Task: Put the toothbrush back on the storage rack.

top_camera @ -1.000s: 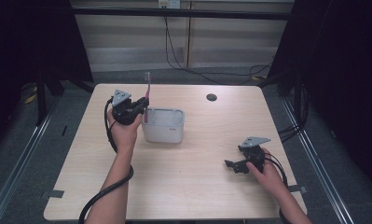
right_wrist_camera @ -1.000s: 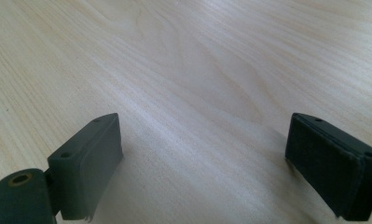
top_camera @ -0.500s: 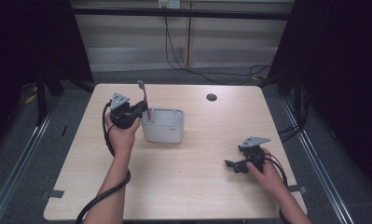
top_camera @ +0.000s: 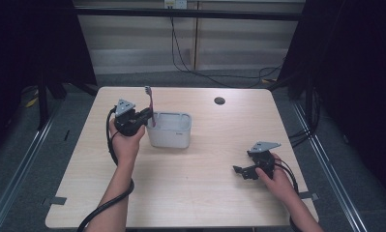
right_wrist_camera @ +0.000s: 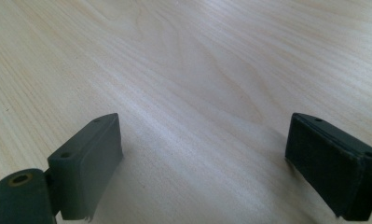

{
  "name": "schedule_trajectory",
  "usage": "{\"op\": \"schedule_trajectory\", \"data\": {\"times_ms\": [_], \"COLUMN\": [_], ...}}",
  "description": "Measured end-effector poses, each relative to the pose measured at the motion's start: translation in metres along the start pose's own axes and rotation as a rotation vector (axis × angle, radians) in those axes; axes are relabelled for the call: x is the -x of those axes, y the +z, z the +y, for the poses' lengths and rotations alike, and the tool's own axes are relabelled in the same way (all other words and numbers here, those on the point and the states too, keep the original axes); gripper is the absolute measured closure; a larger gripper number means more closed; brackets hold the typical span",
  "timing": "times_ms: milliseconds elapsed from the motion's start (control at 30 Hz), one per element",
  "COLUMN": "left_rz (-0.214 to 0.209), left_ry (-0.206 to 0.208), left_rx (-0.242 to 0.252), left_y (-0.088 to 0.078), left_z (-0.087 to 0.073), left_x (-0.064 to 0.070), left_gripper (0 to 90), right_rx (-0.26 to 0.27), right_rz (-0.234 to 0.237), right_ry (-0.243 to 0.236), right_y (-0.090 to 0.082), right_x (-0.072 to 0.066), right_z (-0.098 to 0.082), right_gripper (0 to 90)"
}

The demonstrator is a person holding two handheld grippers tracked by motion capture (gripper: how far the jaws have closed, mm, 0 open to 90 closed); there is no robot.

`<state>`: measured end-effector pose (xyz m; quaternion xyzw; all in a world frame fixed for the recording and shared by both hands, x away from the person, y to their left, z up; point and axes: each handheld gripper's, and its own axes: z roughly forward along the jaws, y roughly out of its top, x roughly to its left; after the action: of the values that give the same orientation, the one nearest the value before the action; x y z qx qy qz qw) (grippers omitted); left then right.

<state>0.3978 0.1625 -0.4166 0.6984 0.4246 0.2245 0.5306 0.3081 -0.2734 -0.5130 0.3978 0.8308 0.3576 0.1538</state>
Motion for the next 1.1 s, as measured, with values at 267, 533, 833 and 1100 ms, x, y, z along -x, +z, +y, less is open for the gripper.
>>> {"op": "schedule_trajectory", "data": {"times_ms": [267,533,833,1100], "left_rz": [-0.002,-0.020,-0.048,-0.045], "left_ry": [0.005,0.004,0.017,0.013], "left_rx": [-0.013,-0.021,-0.064,-0.091], "left_y": [-0.002,-0.010,-0.018,-0.025], "left_z": [0.000,0.001,0.001,0.000], "left_x": [0.002,0.001,0.004,0.003], "left_gripper": [81.3,80.1,70.2,63.6], "right_rx": [0.000,-0.001,0.000,0.000], "right_rz": [-0.001,0.000,-0.001,-0.001], "right_ry": [0.000,0.001,0.000,0.001], "right_y": [0.000,0.000,0.000,0.000], "right_x": [0.000,0.000,0.000,0.000], "right_z": [0.000,0.000,0.000,0.000], "right_gripper": [10.1,10.0,10.1,10.1]}}
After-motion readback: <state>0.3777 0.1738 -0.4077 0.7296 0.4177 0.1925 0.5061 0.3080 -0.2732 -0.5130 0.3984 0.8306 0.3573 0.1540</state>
